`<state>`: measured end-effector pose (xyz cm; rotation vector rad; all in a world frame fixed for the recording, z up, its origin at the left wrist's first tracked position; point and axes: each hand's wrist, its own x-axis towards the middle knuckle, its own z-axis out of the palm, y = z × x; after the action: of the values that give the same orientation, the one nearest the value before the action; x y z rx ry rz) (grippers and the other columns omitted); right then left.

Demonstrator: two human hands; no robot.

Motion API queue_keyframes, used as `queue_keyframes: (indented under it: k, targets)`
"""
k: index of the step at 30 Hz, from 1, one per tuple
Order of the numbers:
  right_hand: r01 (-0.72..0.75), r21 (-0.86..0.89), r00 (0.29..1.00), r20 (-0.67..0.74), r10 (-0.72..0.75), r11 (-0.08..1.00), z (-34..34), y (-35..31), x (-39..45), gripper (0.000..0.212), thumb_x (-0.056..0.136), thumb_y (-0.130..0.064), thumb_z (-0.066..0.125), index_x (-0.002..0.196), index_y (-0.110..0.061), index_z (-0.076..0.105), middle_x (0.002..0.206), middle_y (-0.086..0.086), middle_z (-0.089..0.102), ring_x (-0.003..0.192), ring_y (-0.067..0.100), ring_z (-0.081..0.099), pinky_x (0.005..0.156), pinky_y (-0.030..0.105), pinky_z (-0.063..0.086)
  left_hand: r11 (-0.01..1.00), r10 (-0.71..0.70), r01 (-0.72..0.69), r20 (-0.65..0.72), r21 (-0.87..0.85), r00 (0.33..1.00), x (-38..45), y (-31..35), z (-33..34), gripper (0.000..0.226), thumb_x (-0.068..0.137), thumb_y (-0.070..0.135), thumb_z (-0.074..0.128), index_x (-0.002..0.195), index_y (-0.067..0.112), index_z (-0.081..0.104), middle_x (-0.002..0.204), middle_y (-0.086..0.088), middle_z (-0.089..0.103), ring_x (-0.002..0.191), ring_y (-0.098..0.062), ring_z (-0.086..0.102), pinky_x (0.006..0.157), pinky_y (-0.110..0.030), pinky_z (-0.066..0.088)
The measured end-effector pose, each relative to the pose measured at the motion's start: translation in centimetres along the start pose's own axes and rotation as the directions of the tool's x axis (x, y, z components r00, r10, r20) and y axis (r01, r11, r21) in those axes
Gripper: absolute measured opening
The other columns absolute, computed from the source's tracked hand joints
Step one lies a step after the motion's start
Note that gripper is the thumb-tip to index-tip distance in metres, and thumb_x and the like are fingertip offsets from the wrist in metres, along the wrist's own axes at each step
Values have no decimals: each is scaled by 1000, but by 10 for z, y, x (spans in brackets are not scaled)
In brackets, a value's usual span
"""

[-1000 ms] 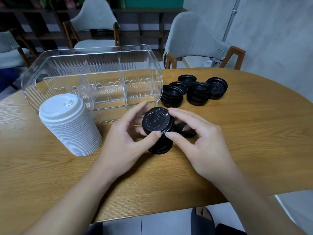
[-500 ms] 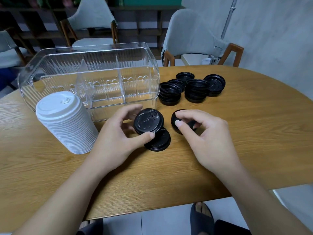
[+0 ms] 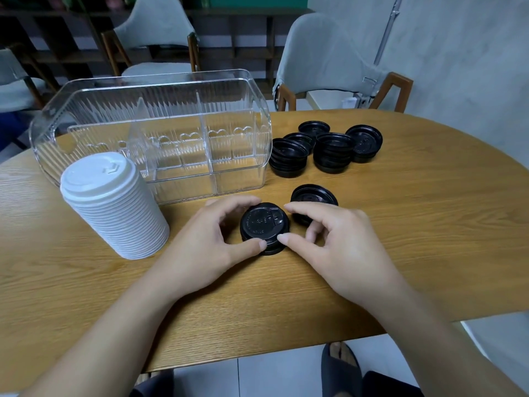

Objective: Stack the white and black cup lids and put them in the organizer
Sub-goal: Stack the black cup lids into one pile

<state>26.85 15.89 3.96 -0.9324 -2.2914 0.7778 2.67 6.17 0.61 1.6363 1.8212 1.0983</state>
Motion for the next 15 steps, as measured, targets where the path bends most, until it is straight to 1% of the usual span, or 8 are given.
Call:
queue_keyframes:
  k: [2, 4, 6, 8, 9, 12, 13, 15]
  targets:
    - [-26, -1, 999, 31, 26, 1000, 0, 1, 0, 54, 91, -49, 84, 143, -41, 71, 70, -8, 69, 73, 1, 66, 72, 13, 45, 1000, 0, 0, 7, 12, 1000, 0, -1, 1, 69, 81, 65, 88, 144, 57, 64, 143, 17, 70, 139, -8, 64, 124, -47, 47]
    - [-31, -28, 998, 46, 32, 999, 2, 2, -1, 56, 91, -51, 84, 144, -41, 70, 69, -12, 68, 76, 4, 69, 80, 20, 54, 999, -5, 5, 1, 34, 1000, -1, -2, 1, 69, 81, 67, 86, 146, 57, 63, 144, 18, 68, 139, -6, 63, 125, -46, 46]
    - [-17, -57, 999, 50, 20, 998, 3, 1, -1, 55, 92, -51, 83, 144, -40, 71, 70, -26, 67, 76, 3, 68, 83, 23, 56, 998, -13, 13, 4, 65, 1000, -2, 0, 0, 71, 81, 70, 84, 147, 57, 63, 145, 20, 67, 142, -4, 59, 126, -45, 45]
    - [14, -97, 998, 55, -9, 995, 3, -1, -1, 51, 94, -49, 81, 143, -38, 72, 77, -50, 58, 80, -8, 65, 79, 15, 50, 996, -20, 19, 13, 88, 1000, -3, 3, 0, 72, 81, 71, 82, 149, 56, 63, 146, 23, 65, 145, -2, 54, 127, -44, 43]
    - [28, -117, 998, 55, -22, 993, 3, -2, 0, 49, 95, -47, 81, 143, -37, 72, 77, -56, 53, 81, -16, 61, 78, 11, 44, 995, -18, 17, 15, 98, 1000, -4, 4, 0, 73, 81, 71, 80, 149, 54, 63, 146, 25, 65, 146, -1, 52, 128, -44, 42]
    - [47, -134, 998, 49, -41, 990, 6, -1, 0, 48, 95, -43, 83, 141, -34, 74, 66, -45, 48, 79, -27, 53, 78, 5, 33, 989, -9, 5, 23, 146, 1000, -6, 9, 1, 72, 85, 66, 82, 152, 49, 64, 142, 35, 63, 146, 2, 49, 129, -43, 40]
    - [51, -137, 998, 43, -45, 989, 7, -1, 0, 48, 95, -42, 84, 141, -32, 75, 71, -42, 49, 78, -27, 53, 79, 4, 32, 988, -17, 13, 24, 153, 1000, -6, 10, 1, 70, 86, 62, 85, 152, 48, 64, 140, 37, 62, 146, 2, 49, 129, -43, 39]
    - [60, -146, 998, 39, -55, 987, 11, -1, 0, 49, 94, -43, 85, 140, -31, 75, 91, -28, 71, 76, -27, 51, 79, 5, 33, 987, -36, 32, 23, 154, 999, -6, 10, 0, 70, 87, 58, 88, 153, 50, 63, 141, 34, 62, 146, 2, 49, 129, -43, 39]
